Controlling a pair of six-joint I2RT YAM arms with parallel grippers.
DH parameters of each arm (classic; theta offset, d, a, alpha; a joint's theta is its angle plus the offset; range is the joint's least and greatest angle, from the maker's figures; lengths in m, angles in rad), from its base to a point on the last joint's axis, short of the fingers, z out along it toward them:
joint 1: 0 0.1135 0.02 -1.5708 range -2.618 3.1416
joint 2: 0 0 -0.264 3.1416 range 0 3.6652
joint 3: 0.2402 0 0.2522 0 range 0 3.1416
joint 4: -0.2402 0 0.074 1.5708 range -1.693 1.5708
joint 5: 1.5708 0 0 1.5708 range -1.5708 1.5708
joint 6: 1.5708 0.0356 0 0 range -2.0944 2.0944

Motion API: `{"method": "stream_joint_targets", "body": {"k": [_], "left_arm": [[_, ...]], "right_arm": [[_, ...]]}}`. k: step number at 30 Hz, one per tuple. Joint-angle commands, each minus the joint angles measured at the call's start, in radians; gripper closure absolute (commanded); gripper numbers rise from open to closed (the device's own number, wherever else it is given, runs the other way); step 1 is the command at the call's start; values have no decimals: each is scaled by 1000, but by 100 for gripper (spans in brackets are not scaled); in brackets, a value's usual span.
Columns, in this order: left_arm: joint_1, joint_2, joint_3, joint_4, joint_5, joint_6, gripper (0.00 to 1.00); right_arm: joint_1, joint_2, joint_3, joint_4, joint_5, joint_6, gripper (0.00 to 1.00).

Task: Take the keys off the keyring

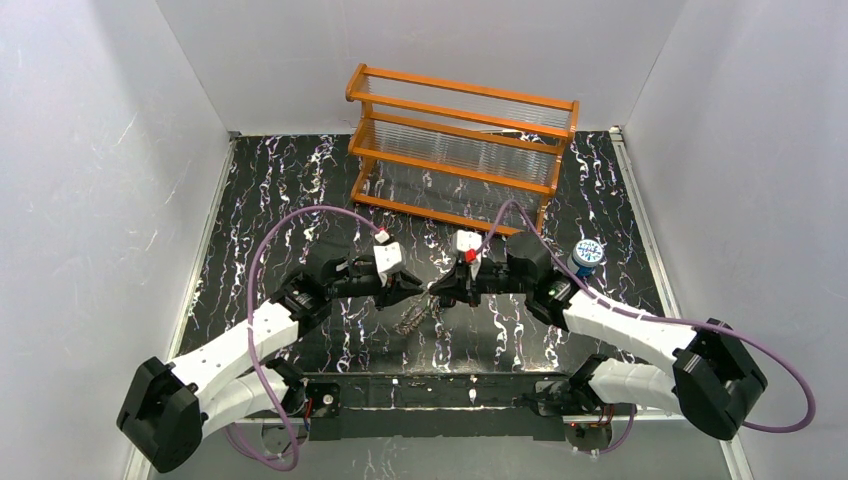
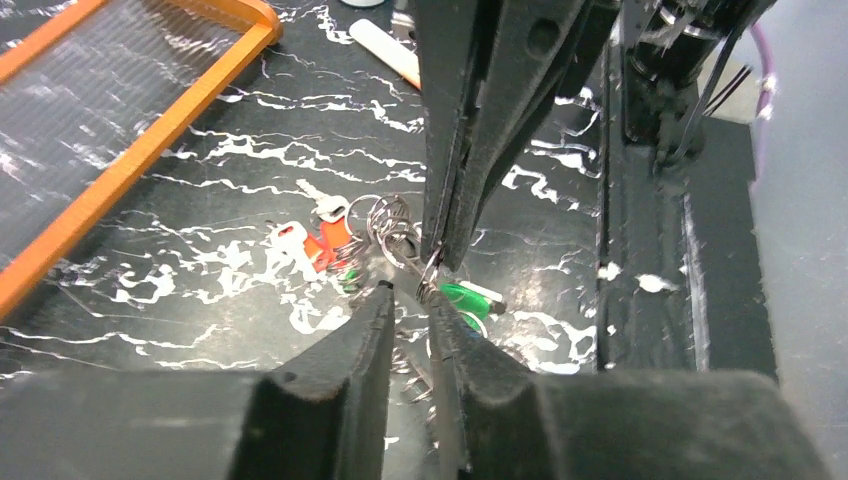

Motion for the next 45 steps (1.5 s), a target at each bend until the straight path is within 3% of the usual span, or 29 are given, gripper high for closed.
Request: {"method": "stream_joint_targets", "body": {"k": [1,5,12,15,20,24,28,30,32,41,45], "left_arm": [[-2,-44,63,-136,13,153,76],[-2,-24,98,-181,82,201,68],[-1,22,133,-206,169,200,70],[-2,36,134,-205,182,188,76],[-2,53,136,-206,182,166,95],[-2,67,135,-189,178,133,100],[-2,62,111,-110,126,32,100],[-2,40,75,-33,90,-34,100],[-1,18,34,54,64,-110,100],[-2,-28,-52,236,-11,-261,100],[-4,-26,-67,276,1,-284,100]], "right_arm": [[-2,20,174,-253,-71,-49,99],[-3,62,300,-465,-81,-101,99],[-3,158,482,-719,-122,-193,99],[-3,180,520,-765,-139,-219,99],[-2,195,549,-796,-166,-264,99],[-1,208,552,-813,-173,-297,99],[-2,159,473,-682,-122,-242,96],[-4,83,388,-547,-48,-177,82],[-4,17,302,-415,16,-122,76],[-9,-107,47,-58,67,95,70],[-8,-102,-23,59,99,178,74]]}}
